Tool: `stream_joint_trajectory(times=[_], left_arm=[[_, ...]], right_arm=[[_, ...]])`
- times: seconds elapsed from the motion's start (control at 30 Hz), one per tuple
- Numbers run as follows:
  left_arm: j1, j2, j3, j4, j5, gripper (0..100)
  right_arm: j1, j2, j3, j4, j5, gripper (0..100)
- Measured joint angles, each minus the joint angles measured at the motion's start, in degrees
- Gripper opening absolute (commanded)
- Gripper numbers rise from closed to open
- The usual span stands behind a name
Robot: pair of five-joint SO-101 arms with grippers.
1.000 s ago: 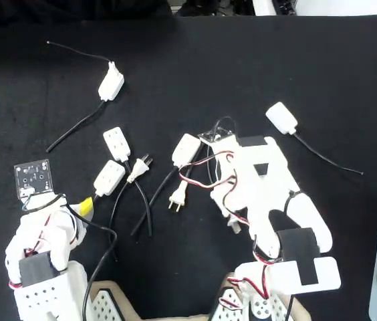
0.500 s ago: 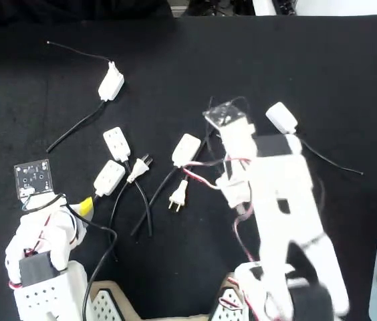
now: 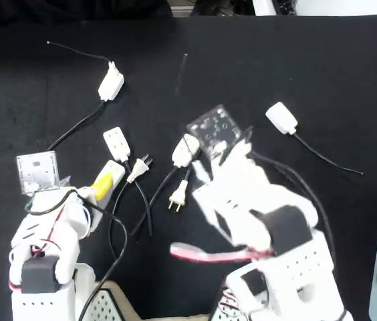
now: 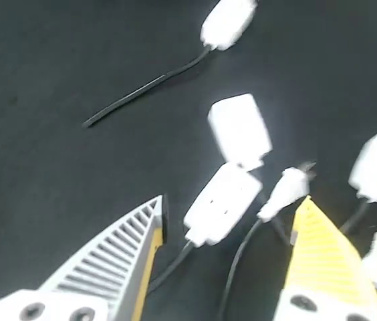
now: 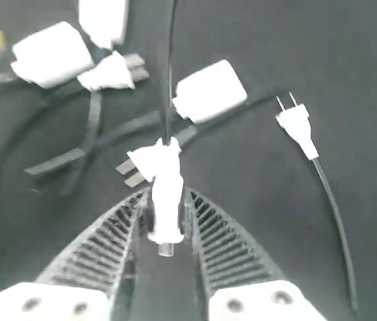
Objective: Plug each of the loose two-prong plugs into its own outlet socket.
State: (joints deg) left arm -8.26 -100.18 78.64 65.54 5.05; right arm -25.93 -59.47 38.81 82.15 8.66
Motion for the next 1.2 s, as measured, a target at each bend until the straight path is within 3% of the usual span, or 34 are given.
stream_joint_trajectory(times=[0.23, 0.47, 0.77, 1.03, 1.2], left_arm=[[6.5, 0.4, 0.0, -6.1, 3.5, 30], [10.5, 0.2, -4.0, -6.8, 4.6, 30], [11.6, -0.4, -9.3, -4.1, 4.9, 30], [21.8, -0.4, -16.4, 4.3, 4.7, 30], [23.3, -0.4, -17.9, 5.3, 1.2, 30]], right_arm=[[-11.8, -4.2, 0.0, -2.7, -7.3, 1.1], [-20.0, -4.3, 6.2, -9.6, -9.1, 1.1], [-20.7, -4.3, 11.3, -15.9, -9.3, 1.1], [-20.7, -4.3, 11.3, -16.4, -9.3, 1.1], [-20.7, -4.3, 11.3, -16.4, -9.2, 1.1]])
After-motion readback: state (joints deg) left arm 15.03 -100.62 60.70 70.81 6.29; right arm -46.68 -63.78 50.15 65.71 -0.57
